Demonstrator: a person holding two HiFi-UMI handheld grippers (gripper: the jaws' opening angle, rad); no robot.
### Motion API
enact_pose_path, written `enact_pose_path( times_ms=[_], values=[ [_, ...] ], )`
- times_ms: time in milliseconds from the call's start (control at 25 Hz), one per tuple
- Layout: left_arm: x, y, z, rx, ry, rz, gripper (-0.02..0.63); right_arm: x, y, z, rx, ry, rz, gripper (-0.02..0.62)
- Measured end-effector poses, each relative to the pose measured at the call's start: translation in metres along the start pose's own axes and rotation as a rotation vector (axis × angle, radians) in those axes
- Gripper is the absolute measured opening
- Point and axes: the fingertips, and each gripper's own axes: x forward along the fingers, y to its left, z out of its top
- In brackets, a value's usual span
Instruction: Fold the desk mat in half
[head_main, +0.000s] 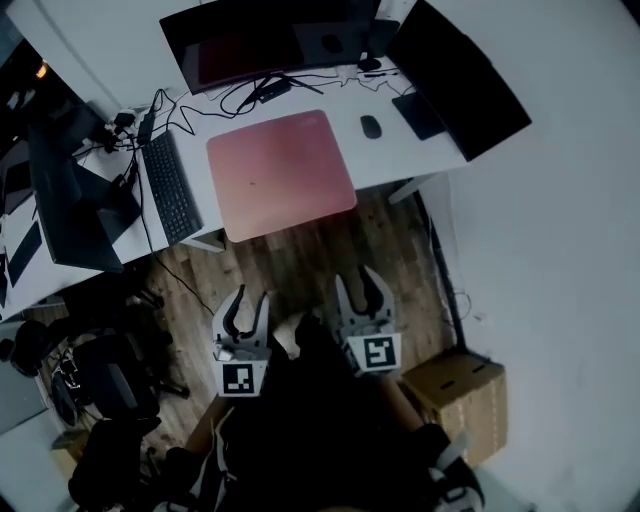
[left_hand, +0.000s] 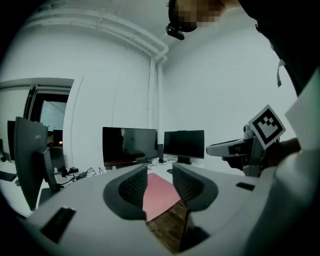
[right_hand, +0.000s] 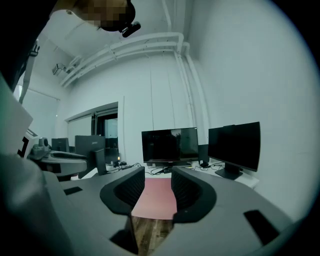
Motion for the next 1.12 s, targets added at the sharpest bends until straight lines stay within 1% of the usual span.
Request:
enact_pose_path(
  times_ms=[120, 200, 280, 360, 480, 560, 680, 840, 1000, 1120],
  values=[
    [0.016, -0.004, -0.010, 0.061, 0.037, 0.082, 0.143, 0.018, -0.027, -0.004, -0.059, 0.030, 0.044, 0.147],
    [0.025, -0.003, -0.018, 0.106, 0.057, 0.124, 0.149, 0.031, -0.041, -0.015, -0.093, 0.060, 0.064, 0.153],
    [0.033, 0.001, -0.028, 0.200, 0.097, 0.153, 0.151, 0.043, -0.053, -0.031, -0.137, 0.108, 0.080, 0.158],
    [0.040, 0.009, -0.038, 0.301, 0.143, 0.199, 0.160, 0.055, -0.064, -0.050, -0.200, 0.170, 0.089, 0.163],
    [0.053, 0.020, -0.055, 0.415, 0.192, 0.255, 0.172, 0.071, -0.077, -0.079, -0.285, 0.263, 0.100, 0.175],
    [0.063, 0.024, -0.073, 0.451, 0.213, 0.266, 0.178, 0.081, -0.084, -0.095, -0.309, 0.295, 0.107, 0.179],
    [0.081, 0.026, -0.108, 0.487, 0.260, 0.258, 0.199, 0.098, -0.094, -0.121, -0.358, 0.302, 0.114, 0.187],
    [0.105, 0.034, -0.151, 0.551, 0.330, 0.256, 0.227, 0.123, -0.104, -0.161, -0.506, 0.378, 0.124, 0.201],
    [0.128, 0.050, -0.196, 0.655, 0.377, 0.246, 0.240, 0.154, -0.110, -0.214, -0.653, 0.415, 0.124, 0.209],
    [0.140, 0.055, -0.230, 0.711, 0.415, 0.236, 0.244, 0.168, -0.113, -0.246, -0.773, 0.465, 0.132, 0.218]
  ],
)
